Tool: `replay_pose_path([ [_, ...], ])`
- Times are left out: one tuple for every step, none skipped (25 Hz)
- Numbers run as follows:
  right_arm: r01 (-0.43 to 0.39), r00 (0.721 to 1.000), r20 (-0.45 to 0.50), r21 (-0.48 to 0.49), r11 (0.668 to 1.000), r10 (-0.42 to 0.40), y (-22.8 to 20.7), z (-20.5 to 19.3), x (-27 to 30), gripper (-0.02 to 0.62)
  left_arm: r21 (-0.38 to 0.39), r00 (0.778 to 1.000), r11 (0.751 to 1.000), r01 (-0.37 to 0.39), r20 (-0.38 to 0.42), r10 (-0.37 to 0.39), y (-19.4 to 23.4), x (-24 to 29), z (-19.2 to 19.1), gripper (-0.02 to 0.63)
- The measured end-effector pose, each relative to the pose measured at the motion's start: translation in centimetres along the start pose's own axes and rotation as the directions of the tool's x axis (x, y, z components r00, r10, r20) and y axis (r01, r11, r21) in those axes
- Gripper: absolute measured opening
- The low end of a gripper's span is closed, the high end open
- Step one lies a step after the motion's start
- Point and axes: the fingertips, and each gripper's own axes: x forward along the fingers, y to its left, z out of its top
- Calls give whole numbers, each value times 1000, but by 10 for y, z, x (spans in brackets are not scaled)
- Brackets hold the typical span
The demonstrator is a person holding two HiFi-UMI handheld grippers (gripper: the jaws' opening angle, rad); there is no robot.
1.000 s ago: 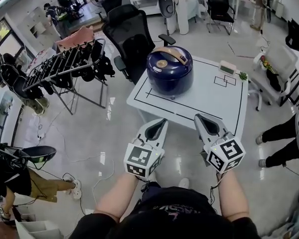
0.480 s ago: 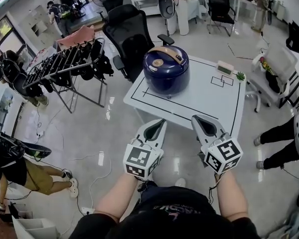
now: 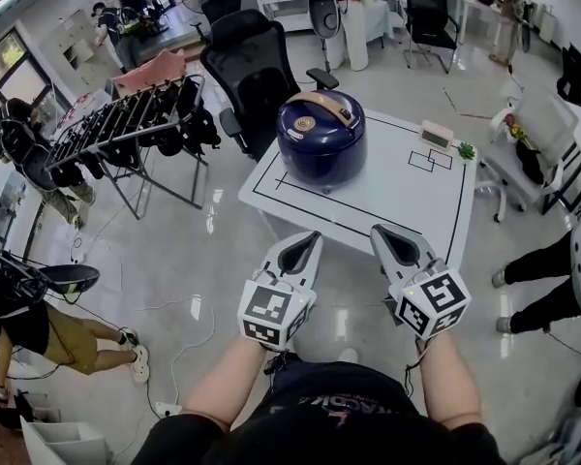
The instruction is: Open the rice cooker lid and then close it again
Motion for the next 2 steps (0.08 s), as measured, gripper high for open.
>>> replay_pose_path([
  [-1, 1000, 0, 0, 1000, 1, 0, 0, 1, 1, 0, 1000, 1000, -2, 0, 2, 1, 0, 0, 3],
  [-3, 1000, 1, -1, 1000, 3, -1, 1, 2, 1, -1, 1000, 1000, -4, 0, 4, 2, 1, 0, 3],
])
